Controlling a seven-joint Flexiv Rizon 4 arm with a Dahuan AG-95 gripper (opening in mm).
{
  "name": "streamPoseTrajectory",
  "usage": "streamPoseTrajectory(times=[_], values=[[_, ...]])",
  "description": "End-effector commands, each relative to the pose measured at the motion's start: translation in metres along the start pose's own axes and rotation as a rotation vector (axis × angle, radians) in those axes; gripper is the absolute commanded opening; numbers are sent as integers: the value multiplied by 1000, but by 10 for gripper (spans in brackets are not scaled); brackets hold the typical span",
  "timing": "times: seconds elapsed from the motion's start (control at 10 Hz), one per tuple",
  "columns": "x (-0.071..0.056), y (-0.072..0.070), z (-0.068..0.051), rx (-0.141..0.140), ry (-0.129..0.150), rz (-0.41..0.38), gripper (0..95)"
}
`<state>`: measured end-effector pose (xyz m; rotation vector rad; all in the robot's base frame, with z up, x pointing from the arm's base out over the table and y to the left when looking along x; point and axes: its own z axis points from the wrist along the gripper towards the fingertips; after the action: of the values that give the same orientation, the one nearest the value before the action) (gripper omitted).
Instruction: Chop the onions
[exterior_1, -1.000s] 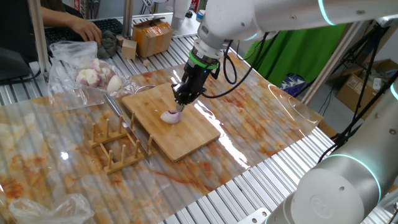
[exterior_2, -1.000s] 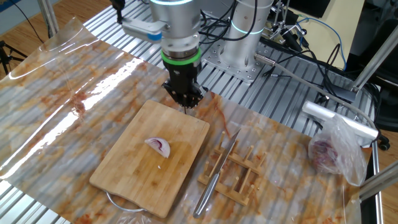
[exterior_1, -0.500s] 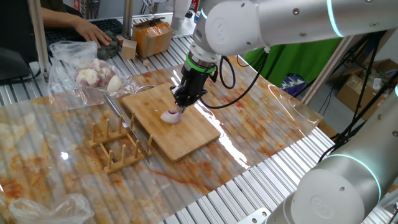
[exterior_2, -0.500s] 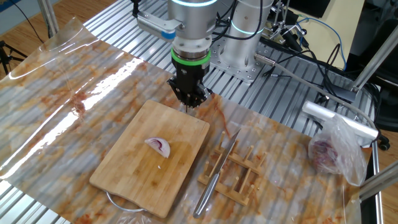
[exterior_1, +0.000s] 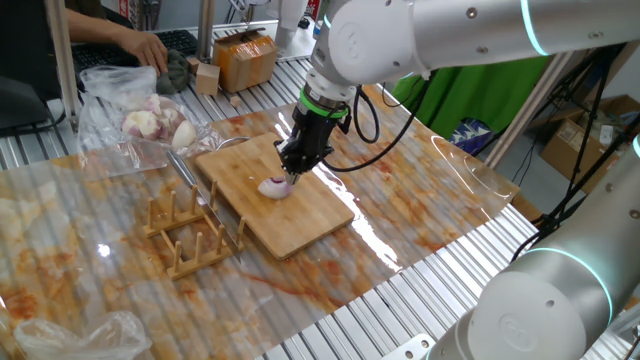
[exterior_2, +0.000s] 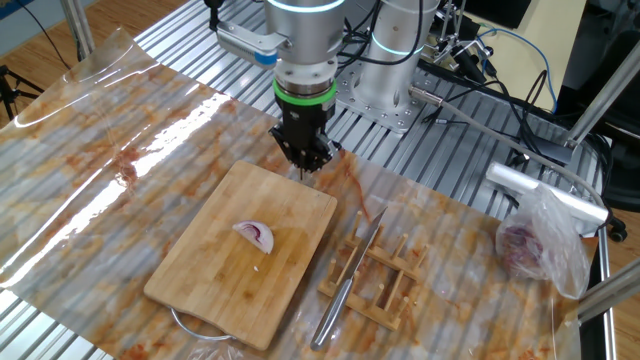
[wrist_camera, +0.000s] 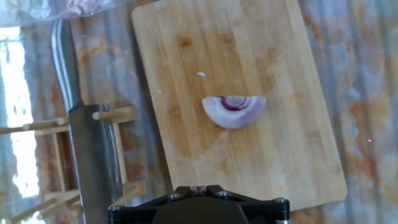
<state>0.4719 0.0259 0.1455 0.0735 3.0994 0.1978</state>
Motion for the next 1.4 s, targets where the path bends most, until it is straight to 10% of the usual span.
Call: streamPoseTrajectory(times=[0.1,1.4], values=[[1,-1,1,7,-6,19,0],[0,14,2,51,-4,30,0]])
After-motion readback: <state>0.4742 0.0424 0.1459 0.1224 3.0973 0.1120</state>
